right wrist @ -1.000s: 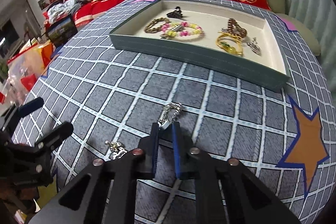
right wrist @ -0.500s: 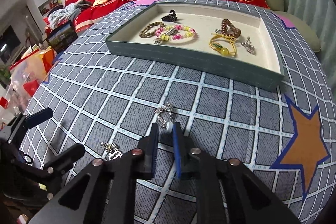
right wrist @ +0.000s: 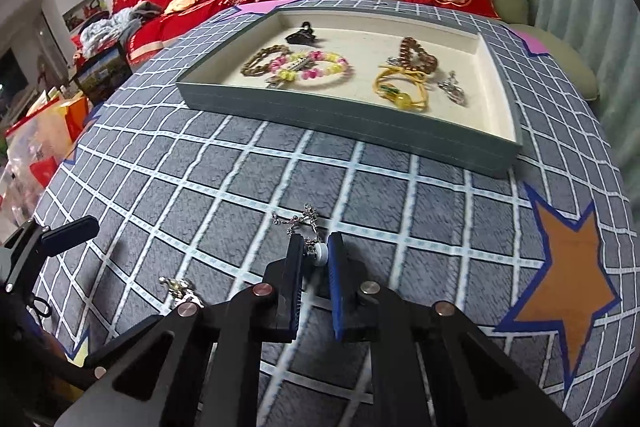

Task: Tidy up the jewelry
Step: 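Grasp the silver charm chain with the right tool while the left tool grasps the silver heart pendant, then carry the charm chain and heart pendant into the tray and open both tools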

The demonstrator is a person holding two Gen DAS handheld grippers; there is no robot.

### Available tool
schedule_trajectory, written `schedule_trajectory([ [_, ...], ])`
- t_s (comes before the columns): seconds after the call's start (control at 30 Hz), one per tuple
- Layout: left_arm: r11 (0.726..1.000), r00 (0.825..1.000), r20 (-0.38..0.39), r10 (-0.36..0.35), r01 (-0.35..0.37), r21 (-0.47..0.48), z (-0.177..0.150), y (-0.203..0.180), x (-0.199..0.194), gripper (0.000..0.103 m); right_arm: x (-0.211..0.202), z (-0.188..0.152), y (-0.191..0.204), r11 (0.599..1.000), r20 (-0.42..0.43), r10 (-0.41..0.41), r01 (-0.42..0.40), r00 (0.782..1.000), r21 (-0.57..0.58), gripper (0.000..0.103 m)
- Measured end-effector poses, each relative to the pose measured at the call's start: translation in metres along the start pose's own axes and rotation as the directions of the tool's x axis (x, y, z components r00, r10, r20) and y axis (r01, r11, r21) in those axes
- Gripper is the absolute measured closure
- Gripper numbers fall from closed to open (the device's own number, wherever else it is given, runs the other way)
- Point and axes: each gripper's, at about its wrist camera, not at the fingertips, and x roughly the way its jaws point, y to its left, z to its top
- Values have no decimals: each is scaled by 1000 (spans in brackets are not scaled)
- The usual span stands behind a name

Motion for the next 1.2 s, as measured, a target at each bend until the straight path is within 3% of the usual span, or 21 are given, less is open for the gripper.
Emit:
schedule_trajectory([
  [0.17, 998, 1000, 1, -28, 28, 53, 4, -15, 4, 0, -5, -3, -13, 1000, 1, -7, 7, 1000, 23, 90],
  [0.2, 998, 1000, -6, -27, 28, 64, 5, -18, 7, 7, -7, -4, -17, 999, 2, -6, 6, 1000, 32, 90],
  [0.27, 997, 999, -21, -28, 30, 76, 5, -22, 12, 8, -7, -5, -20, 999, 5, -4, 4, 1000, 44, 90],
  [0.33, 996, 999, -26, -35, 37, 83, 6, -25, 14, 20, -8, -6, -24, 998, 8, 2, -3, 1000, 56, 90],
  [0.4, 995, 998, -24, -51, 53, 87, 7, -29, 14, 25, -8, -7, -25, 998, 10, 4, -5, 1000, 56, 90],
  [0.53, 991, 996, -19, -84, 85, 106, 6, -36, 11, 59, -8, -8, -25, 998, 14, 6, -7, 1000, 58, 90],
  [1.2, 991, 991, 32, -132, 133, -35, 13, 6, -8, 62, -37, -1, -34, 992, 68, 56, -63, 996, 111, 90],
])
